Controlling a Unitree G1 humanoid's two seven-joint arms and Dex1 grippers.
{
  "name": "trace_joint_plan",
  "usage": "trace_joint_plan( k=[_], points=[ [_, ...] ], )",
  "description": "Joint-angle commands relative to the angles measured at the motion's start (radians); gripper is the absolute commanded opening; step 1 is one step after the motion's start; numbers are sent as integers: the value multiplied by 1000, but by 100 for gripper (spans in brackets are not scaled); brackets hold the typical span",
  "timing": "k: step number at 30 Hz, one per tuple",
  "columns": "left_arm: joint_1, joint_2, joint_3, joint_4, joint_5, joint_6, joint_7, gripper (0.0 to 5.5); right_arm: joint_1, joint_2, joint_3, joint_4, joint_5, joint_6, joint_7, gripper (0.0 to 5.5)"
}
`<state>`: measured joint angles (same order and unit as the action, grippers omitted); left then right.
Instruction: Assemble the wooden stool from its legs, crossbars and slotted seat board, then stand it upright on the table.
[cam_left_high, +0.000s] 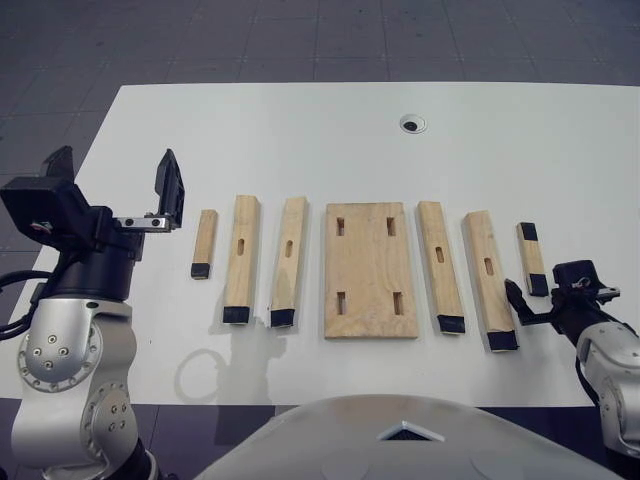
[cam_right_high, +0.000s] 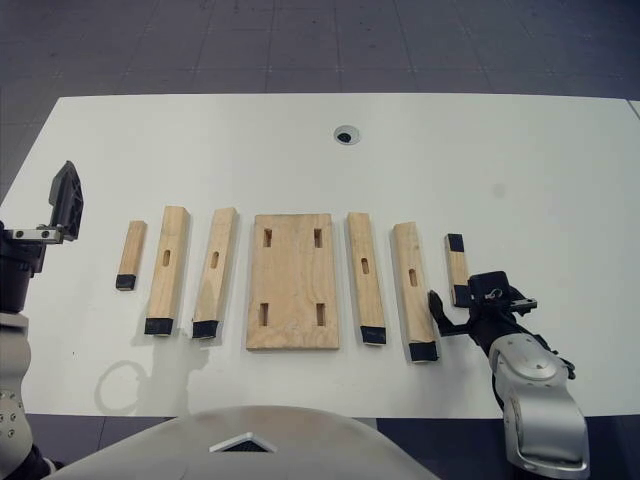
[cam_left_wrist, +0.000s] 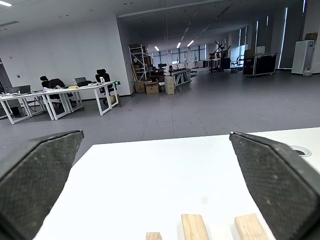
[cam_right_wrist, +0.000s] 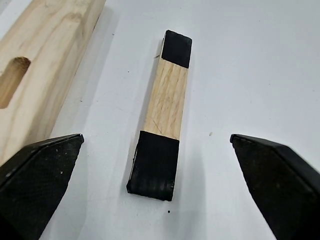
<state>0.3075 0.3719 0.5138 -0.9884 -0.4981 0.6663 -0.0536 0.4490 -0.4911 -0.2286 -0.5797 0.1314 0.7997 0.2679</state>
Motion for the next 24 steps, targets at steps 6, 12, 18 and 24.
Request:
trace_joint_plan(
  k=[6, 12, 18, 24],
  points=[
    [-2, 4, 18, -18, -16, 20, 12, 550, -59, 25, 40, 179, 3, 43, 14, 549],
    [-7, 8, 27, -22, -24, 26, 12, 550, -85, 31, 24, 280, 34, 53, 37, 549],
    [-16, 14, 28, -19, -35, 31, 13, 550, -96, 26, 42, 344, 42, 38, 43, 549],
    [-28, 17, 27, -23, -43, 43, 17, 550, -107, 45, 26, 379, 93, 49, 58, 489]
  ],
)
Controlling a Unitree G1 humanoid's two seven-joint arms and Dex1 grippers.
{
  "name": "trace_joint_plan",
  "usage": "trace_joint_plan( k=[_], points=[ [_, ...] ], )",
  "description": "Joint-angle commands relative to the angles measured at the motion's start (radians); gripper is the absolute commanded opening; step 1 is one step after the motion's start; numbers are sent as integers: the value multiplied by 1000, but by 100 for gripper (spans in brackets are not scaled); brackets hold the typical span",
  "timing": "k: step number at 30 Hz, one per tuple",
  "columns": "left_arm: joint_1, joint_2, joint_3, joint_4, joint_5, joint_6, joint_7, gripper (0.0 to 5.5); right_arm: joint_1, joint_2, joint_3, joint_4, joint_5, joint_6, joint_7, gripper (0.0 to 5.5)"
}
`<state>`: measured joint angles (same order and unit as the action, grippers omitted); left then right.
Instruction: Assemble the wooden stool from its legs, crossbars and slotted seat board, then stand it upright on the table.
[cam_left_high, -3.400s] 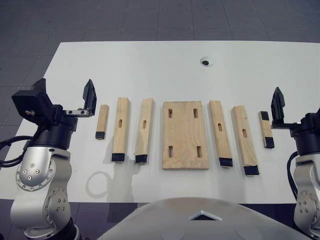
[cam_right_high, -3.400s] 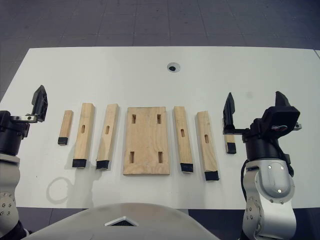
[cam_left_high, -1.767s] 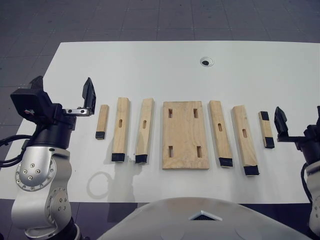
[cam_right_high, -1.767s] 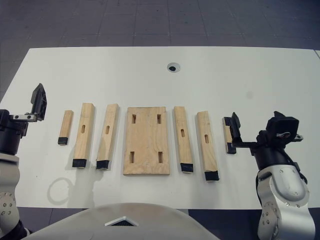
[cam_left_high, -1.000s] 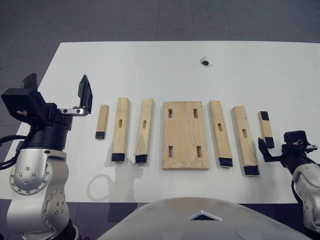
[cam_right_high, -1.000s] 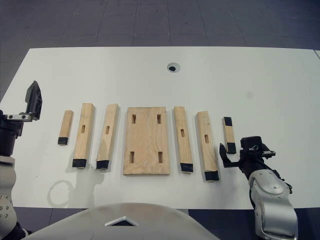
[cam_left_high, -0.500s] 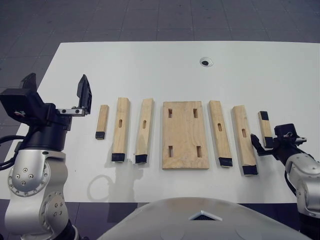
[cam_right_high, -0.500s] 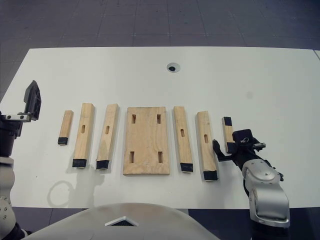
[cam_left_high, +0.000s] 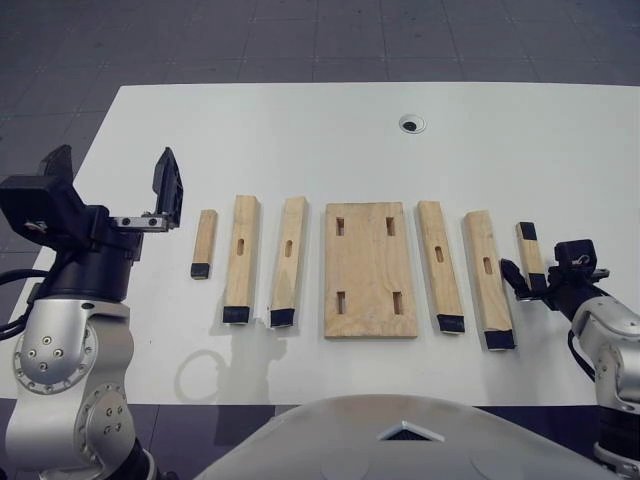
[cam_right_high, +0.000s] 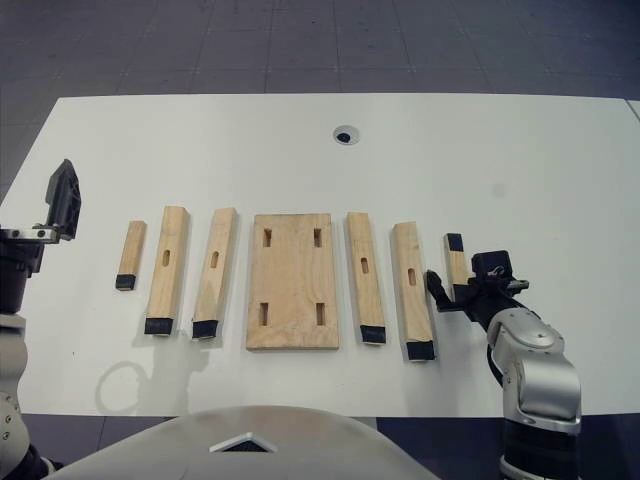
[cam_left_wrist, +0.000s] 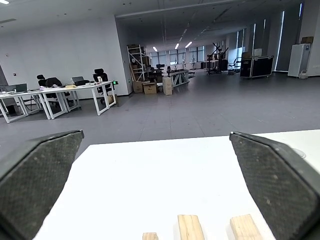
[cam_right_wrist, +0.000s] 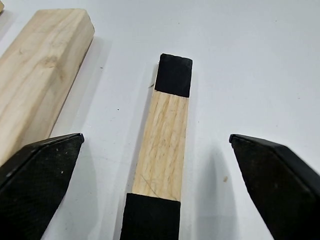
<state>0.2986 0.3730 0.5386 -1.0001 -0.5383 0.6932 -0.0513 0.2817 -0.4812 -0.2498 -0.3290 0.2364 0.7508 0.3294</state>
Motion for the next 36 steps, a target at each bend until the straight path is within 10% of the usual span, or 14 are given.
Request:
trace_joint_plan(
  k=[1, 20, 36],
  points=[
    [-20, 16, 3, -12, -4, 18, 15, 550, 58, 35, 47, 134, -6, 98, -4, 465],
    [-31, 25, 22, -14, -18, 29, 11, 550, 63, 44, 38, 134, 37, 91, -18, 138],
    [-58, 12, 1, 16, -106, 67, -6, 550, -77, 32, -107, -502, 121, 74, -99, 129]
  ],
)
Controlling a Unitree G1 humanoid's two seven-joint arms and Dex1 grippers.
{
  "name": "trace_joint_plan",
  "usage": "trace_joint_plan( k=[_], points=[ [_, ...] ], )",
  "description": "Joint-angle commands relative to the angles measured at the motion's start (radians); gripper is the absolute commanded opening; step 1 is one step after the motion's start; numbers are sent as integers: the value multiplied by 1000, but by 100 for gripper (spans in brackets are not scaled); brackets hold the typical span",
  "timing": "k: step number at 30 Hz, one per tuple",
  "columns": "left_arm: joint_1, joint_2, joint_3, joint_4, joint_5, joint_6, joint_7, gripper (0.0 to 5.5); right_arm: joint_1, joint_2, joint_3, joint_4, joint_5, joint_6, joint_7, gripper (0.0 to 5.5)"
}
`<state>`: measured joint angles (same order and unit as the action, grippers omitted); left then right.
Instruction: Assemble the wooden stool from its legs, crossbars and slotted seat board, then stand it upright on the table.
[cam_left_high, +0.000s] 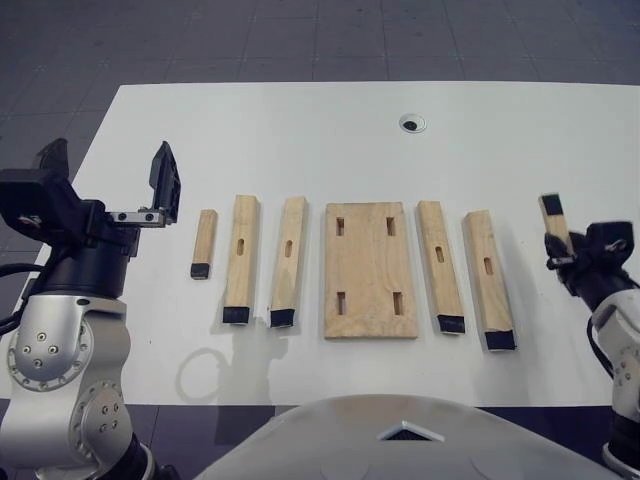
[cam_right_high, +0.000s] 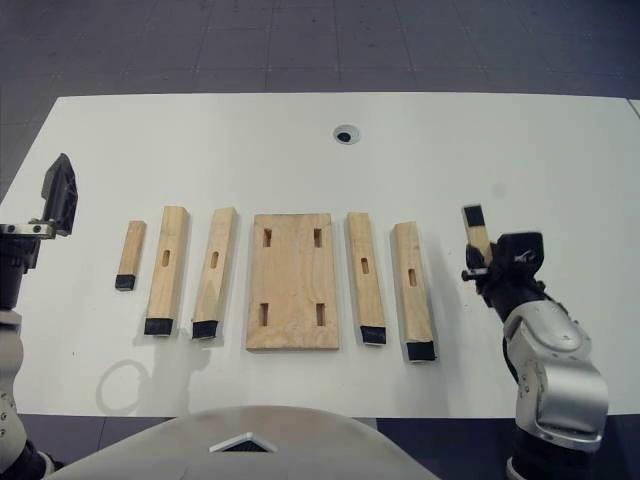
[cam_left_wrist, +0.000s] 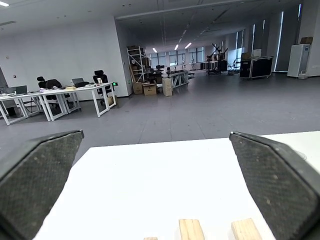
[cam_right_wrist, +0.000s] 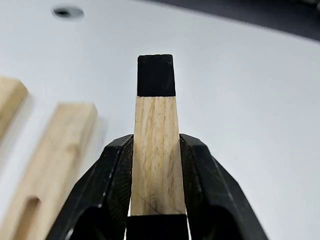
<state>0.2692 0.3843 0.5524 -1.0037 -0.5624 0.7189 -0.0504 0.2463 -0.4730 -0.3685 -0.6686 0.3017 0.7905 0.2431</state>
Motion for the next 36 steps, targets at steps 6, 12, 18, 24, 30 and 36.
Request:
trace_joint_plan(
  k=[6, 12, 18, 24, 30, 36],
  points=[
    [-99, -22, -95, 129, -512, 130, -15, 550, -46, 89, 229, -312, 80, -18, -21, 129],
    [-164, 18, -249, 198, -855, 135, 0, 550, -31, 122, 361, -345, 78, -90, -14, 129],
    [-208, 50, -386, 252, -1006, 112, 46, 550, -34, 145, 497, -354, 42, -119, -43, 129],
    [-227, 72, -449, 286, -998, 79, 79, 550, -36, 175, 643, -374, 10, -123, -84, 129],
    [-233, 84, -488, 256, -996, 46, 132, 550, -51, 192, 766, -378, -14, -115, -123, 129],
    [-242, 81, -533, 248, -991, 21, 191, 550, -64, 203, 831, -377, -39, -104, -150, 129]
  ],
)
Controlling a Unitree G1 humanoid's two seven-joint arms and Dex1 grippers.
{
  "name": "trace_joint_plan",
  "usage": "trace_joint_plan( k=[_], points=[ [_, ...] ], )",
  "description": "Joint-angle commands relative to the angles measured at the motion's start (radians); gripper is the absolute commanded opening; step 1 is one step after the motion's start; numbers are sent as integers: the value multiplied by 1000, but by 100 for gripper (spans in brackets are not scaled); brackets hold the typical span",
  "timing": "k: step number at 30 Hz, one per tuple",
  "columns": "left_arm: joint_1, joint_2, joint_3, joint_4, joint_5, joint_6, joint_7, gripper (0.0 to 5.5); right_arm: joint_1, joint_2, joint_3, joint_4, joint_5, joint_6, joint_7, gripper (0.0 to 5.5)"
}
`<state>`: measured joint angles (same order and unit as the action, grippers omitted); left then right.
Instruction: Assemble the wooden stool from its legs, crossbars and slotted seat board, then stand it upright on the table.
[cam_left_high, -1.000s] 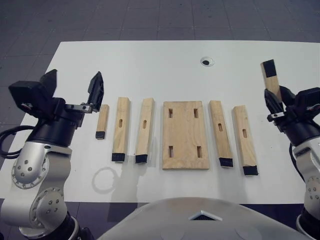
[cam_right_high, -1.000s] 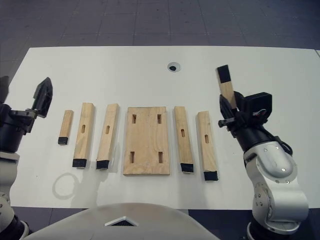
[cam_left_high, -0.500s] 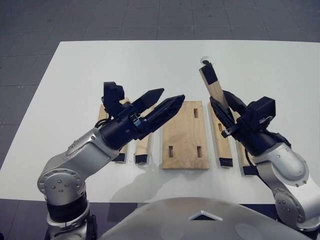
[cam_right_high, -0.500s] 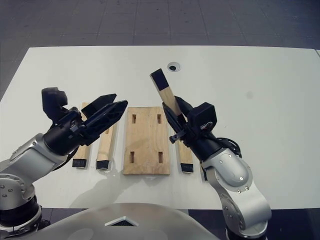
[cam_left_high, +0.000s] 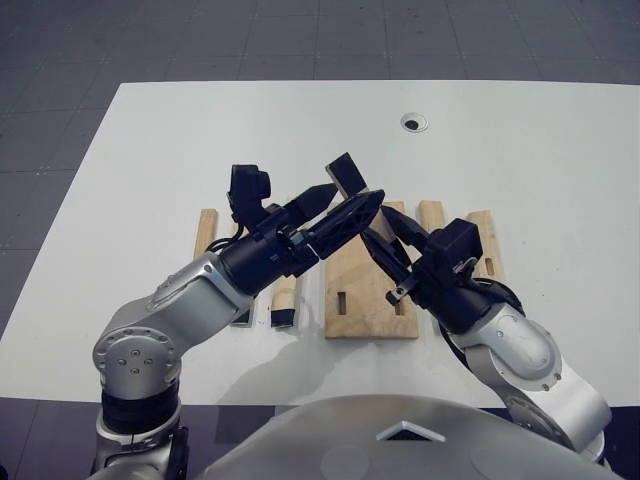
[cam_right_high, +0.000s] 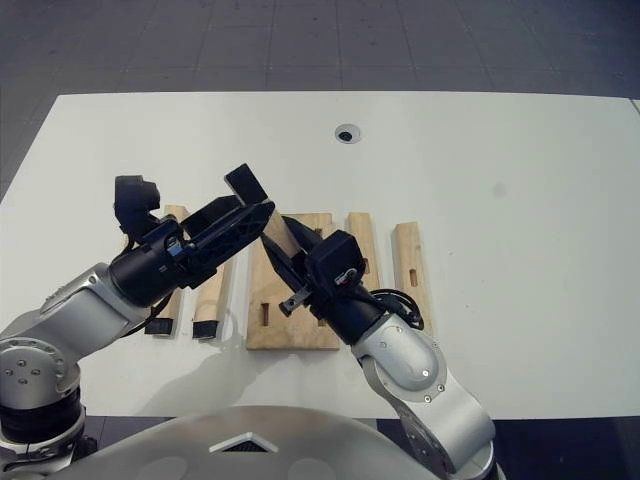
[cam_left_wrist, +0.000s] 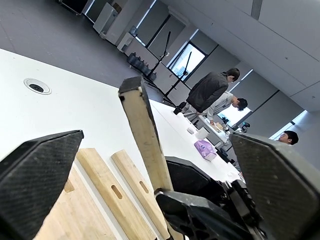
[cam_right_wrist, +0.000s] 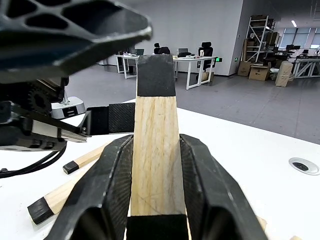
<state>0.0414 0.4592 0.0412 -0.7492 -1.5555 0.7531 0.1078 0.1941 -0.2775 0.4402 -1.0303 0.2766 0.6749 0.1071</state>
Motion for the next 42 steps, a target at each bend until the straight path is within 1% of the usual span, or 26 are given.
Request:
trace_joint_plan(
  k=[1, 8, 11, 12, 14, 16, 28, 30, 35, 39, 40, 42],
  points=[
    [-15, 6, -29, -7, 2, -18, 38, 550, -14, 9, 29, -15, -15, 13, -18, 129],
    [-36, -7, -77, -15, -12, -45, 84, 550, -12, 27, 121, -10, -35, 25, -45, 129],
    [-47, -13, -79, -15, -45, -73, 112, 550, -7, 29, 134, -7, -45, 25, -50, 129],
    [-49, -17, -76, -11, -58, -86, 125, 523, -7, 29, 135, -6, -47, 26, -51, 129],
    [-50, -23, -73, -6, -80, -107, 145, 493, -5, 29, 134, -5, -49, 25, -51, 129],
    [-49, -17, -77, -13, -100, -117, 146, 448, -3, 28, 132, -4, -50, 24, -52, 129],
    [-41, 26, -97, -29, -145, -137, 152, 250, -9, 31, 104, 6, -47, 23, -48, 129],
    [-40, 29, -101, -29, -147, -140, 152, 209, -10, 33, 102, 8, -48, 22, -46, 129],
    [-44, 38, -105, -43, -164, -151, 159, 134, -7, 37, 102, 5, -49, 24, -48, 129],
    [-46, 52, -111, -56, -169, -156, 159, 64, -7, 41, 97, 9, -50, 20, -48, 129],
    [-47, 54, -113, -57, -168, -158, 161, 52, -7, 41, 95, 10, -50, 19, -48, 129],
    [-47, 58, -117, -59, -169, -163, 164, 47, -7, 41, 93, 11, -50, 19, -47, 129]
  ],
)
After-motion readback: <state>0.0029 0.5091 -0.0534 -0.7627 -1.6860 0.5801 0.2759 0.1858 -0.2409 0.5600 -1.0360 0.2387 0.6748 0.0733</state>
